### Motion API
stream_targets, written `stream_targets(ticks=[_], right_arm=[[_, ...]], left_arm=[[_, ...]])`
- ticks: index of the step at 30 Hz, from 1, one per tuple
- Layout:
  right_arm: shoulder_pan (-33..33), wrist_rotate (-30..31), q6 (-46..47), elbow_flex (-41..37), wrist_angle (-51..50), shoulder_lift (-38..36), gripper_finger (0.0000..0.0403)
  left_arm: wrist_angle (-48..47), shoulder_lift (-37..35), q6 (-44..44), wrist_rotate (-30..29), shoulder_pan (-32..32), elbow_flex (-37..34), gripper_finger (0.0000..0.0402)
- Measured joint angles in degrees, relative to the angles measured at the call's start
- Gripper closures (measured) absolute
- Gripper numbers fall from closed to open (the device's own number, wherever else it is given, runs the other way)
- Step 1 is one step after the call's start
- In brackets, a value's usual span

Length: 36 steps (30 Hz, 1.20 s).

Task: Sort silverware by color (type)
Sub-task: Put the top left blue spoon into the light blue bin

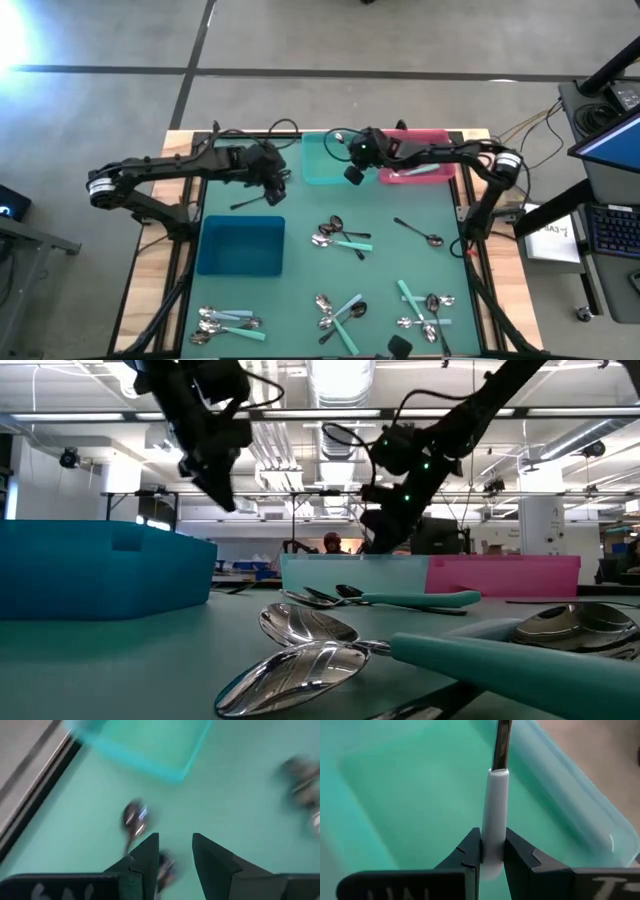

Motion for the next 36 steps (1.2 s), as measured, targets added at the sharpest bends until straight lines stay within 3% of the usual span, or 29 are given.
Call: stream_targets(ticks=[5,12,16,22,26,36], right_arm=[[0.2,-0.1,0.1,0.9,0.4,0.6,0.0348],[0.1,-0.1,1.7,1.0,-1.2,-3.5,0.0232],[0.4,-0.3,3.0,1.0,-5.2,-6.5,0.0203],[1.9,-0.5,3.4,1.0,-8.4,-10.5,0.0201],[2.9,-0.5,3.4,1.0,-8.8,-12.0,0.0207],[3.6,-0.5,4.0,1.0,-8.8,-12.7,0.0207]], left_arm=[[-8.2,0.0,-1.9,-3.0,0.3,-0.3,0.0299],[-7.3,0.0,-2.2,-3.0,1.5,-4.0,0.0299],[-4.6,0.0,-2.3,-3.0,3.6,-7.3,0.0299],[4.3,0.0,-0.5,-2.9,8.3,-12.7,0.0299],[8.2,0.0,-0.4,0.3,11.1,-15.6,0.0299],[11.0,2.4,2.1,1.5,13.1,-19.0,0.0299]])
